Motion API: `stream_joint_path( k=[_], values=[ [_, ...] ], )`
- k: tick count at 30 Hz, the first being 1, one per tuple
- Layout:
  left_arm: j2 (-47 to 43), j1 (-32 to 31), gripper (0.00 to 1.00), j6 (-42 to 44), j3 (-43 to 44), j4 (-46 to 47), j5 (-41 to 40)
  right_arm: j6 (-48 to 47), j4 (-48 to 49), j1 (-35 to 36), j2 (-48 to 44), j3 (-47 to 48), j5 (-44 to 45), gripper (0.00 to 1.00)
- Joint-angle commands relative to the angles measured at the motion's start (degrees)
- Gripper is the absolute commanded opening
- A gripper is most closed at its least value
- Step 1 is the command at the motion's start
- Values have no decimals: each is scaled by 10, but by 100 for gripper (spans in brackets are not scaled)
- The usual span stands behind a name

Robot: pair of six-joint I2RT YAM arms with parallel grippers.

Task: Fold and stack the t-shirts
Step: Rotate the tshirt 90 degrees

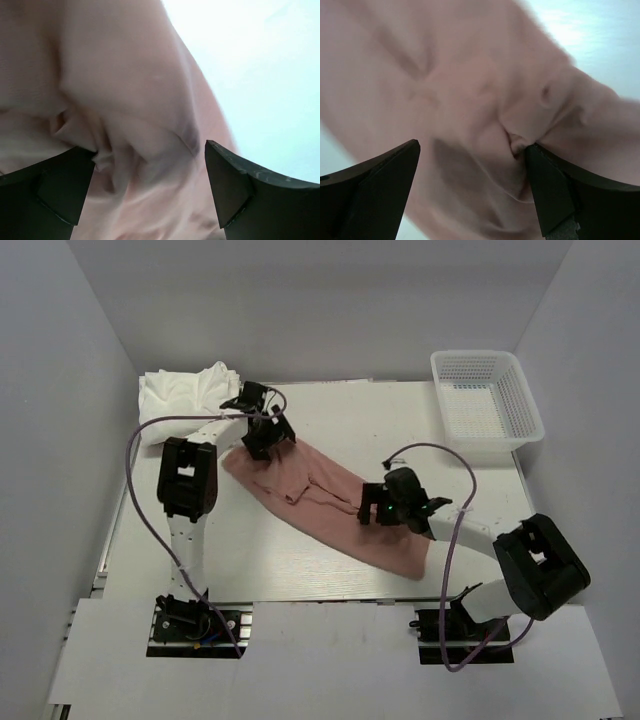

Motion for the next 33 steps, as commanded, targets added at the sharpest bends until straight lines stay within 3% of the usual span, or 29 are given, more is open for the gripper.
stream_joint_path(
  k=[1, 4, 7, 14, 18, 27, 33],
  values=[
    [141, -24, 99, 25, 105, -7, 2, 36, -134, 81, 14, -30, -129, 90],
    [260, -44, 99, 25, 306, -23, 39, 34, -165, 160, -6, -3, -155, 90],
    [351, -59, 99, 3, 396, 12, 85, 24, -164, 221, -24, 27, -194, 90],
    [409, -70, 99, -72, 428, 168, 141, -43, -166, 300, -26, 76, -206, 90],
    [402, -70, 99, -80, 434, 187, 113, -36, -211, 302, -37, 96, -116, 90],
    [352, -47, 99, -93, 485, 203, 33, 21, -243, 304, -129, 99, -37, 90],
    [229, -47, 99, -23, 467, 197, 54, 121, -280, 302, -187, 67, 45, 90]
  ],
)
